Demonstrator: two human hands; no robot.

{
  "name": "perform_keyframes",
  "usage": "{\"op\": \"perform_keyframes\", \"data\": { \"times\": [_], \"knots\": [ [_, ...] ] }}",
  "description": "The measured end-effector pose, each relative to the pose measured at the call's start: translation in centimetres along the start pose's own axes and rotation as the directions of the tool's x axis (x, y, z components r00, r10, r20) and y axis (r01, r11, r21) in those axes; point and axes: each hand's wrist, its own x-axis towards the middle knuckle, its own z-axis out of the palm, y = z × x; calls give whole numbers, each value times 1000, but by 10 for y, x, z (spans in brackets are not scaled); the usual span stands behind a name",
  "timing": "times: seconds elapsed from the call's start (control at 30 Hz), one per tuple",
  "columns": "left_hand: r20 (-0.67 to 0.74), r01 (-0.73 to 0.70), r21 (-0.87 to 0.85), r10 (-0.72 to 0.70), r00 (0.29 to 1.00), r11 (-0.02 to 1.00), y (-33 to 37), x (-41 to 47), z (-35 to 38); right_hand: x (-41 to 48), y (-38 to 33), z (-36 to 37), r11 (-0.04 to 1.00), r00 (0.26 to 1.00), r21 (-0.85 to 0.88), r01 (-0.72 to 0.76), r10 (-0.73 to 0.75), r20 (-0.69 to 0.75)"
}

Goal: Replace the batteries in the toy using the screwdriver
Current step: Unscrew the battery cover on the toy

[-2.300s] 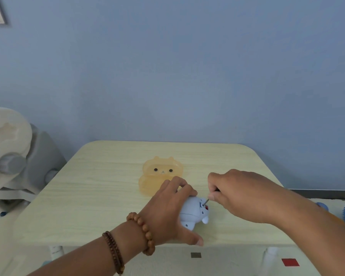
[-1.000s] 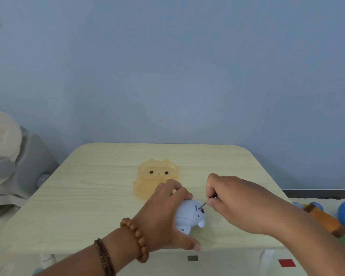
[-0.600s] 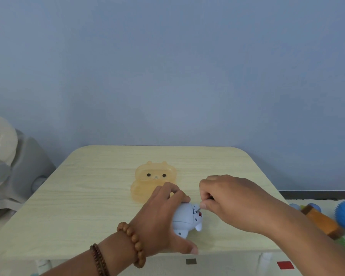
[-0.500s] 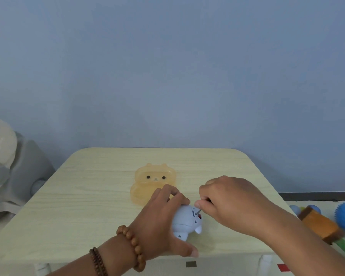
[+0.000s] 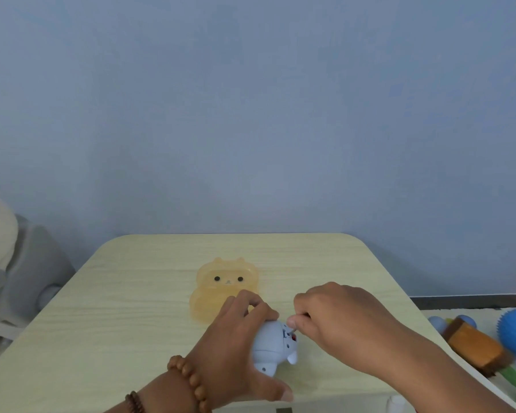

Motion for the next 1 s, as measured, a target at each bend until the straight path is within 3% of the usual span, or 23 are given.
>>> {"op": "perform_keyframes", "data": {
  "times": [0.23, 0.4, 0.57, 0.8, 1.0],
  "knots": [
    [30, -18, 51, 17, 999, 999, 4, 0, -2, -5, -3, -9, 998, 999, -28, 47, -47, -6],
    [36, -10, 72, 8, 999, 997, 5, 0, -2, -8, -6, -13, 988, 998, -143, 61, -62, -3],
    [24, -12, 57, 10, 1000, 998, 5, -1, -2, -14, 12, -2, 985, 971, 0, -173, 171, -165],
    [16, -2, 35, 2, 1000, 999, 4, -2, -2, -17, 30, 50, 860, 835, 149, -488, 509, -210],
    [16, -3, 35, 3, 1000, 999, 5, -2, -2, -17, 28, 69, 811, 775, 209, -547, 585, -241]
  ]
}}
